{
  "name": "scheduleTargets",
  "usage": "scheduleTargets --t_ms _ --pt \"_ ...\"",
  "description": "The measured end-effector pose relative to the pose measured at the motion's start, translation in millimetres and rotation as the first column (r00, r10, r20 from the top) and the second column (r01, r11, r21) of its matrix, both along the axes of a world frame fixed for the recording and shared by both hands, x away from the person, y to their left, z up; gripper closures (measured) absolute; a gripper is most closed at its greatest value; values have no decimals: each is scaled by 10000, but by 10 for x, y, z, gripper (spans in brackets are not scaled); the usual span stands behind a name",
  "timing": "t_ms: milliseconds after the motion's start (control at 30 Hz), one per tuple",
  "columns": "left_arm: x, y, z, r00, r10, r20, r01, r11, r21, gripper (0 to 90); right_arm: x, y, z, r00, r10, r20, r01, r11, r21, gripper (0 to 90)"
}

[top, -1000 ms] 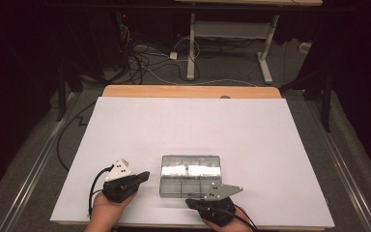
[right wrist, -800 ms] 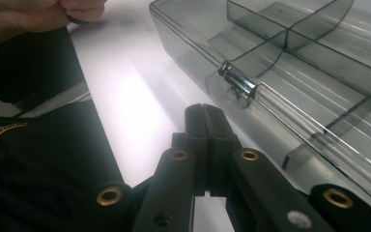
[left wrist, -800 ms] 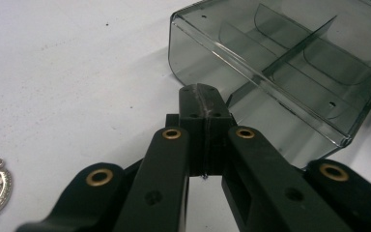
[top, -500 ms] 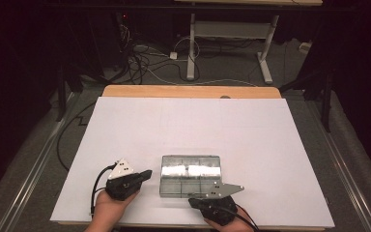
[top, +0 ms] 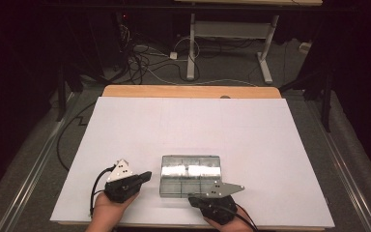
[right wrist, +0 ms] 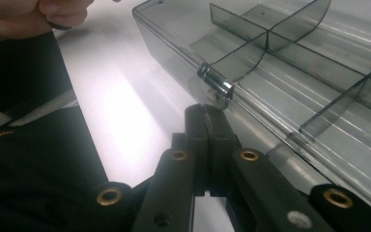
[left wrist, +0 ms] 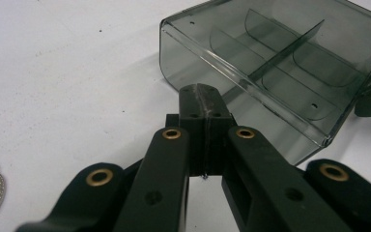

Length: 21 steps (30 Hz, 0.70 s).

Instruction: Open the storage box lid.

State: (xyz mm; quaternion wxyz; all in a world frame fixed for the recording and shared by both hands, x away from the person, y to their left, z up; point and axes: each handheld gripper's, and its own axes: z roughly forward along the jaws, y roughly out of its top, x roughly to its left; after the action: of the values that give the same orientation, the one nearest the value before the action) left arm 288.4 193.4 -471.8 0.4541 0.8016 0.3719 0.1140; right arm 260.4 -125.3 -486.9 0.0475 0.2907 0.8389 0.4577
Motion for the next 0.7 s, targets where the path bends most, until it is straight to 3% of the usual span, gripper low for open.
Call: scheduleTargets --t_ms 700 --pt "13 7 26 9999 -86 148 86 9999 -51 878 -14 -30 5 9999 -3 101 0 9996 267 900"
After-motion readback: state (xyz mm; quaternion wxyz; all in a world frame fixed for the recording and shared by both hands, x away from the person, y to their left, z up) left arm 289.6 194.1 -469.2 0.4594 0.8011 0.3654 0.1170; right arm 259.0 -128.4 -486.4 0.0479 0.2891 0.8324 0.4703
